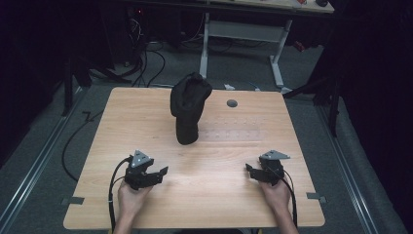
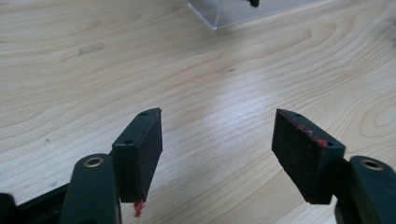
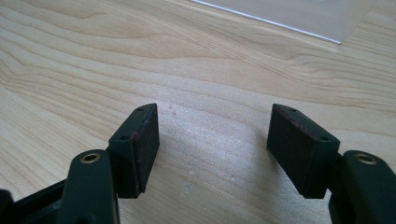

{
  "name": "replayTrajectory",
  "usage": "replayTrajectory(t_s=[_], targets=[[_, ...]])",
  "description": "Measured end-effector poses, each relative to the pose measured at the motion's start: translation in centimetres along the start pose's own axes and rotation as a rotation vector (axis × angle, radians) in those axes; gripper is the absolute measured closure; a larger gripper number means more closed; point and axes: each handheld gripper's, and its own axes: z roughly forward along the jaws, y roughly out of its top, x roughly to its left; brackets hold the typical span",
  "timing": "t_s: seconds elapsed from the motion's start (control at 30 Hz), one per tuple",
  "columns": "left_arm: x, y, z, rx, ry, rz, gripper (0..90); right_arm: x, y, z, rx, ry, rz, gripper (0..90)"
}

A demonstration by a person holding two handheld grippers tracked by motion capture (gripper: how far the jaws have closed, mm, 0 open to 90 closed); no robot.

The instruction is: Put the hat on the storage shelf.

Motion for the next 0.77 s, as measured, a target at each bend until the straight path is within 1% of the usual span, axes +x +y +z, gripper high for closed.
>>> replayTrajectory(t_s=[0.03, 0.1, 0.2, 0.27, 0.3, 0.33, 0.37, 0.43, 0.47, 0.57, 0.77], targets=[[0.0, -0.1, 0.1, 0.000, 0.007, 0.003, 33.6, 0.0, 0.0, 0.0, 0.000, 0.000, 0.000, 34.3], [0.3, -0.6, 0.4, 0.005, 0.028, 0.029, 33.4, 0.0, 0.0, 0.0, 0.000, 0.000, 0.000, 34.3], [0.5, -1.3, 0.8, -0.006, 0.067, 0.074, 32.3, 0.0, 0.0, 0.0, 0.000, 0.000, 0.000, 34.3], [0.6, -1.6, 1.1, 0.000, 0.081, 0.089, 31.6, 0.0, 0.0, 0.0, 0.000, 0.000, 0.000, 34.3], [0.7, -1.8, 1.2, -0.002, 0.091, 0.102, 31.5, 0.0, 0.0, 0.0, 0.000, 0.000, 0.000, 34.3], [0.7, -1.9, 1.3, -0.004, 0.097, 0.107, 31.3, 0.0, 0.0, 0.0, 0.000, 0.000, 0.000, 34.3], [0.8, -2.1, 1.5, 0.002, 0.104, 0.121, 30.9, 0.0, 0.0, 0.0, 0.000, 0.000, 0.000, 34.3], [1.0, -2.5, 1.7, 0.011, 0.116, 0.134, 30.5, 0.0, 0.0, 0.0, 0.000, 0.000, 0.000, 34.3], [1.0, -2.5, 1.7, 0.005, 0.106, 0.122, 29.3, 0.0, 0.0, 0.0, 0.000, 0.000, 0.000, 34.3], [1.3, -2.3, 1.7, 0.013, 0.111, 0.095, 27.1, 0.0, 0.0, 0.0, 0.000, 0.000, 0.000, 34.3], [1.2, -2.4, 1.8, 0.023, 0.102, 0.097, 23.2, 0.0, 0.0, 0.0, 0.000, 0.000, 0.000, 34.3]])
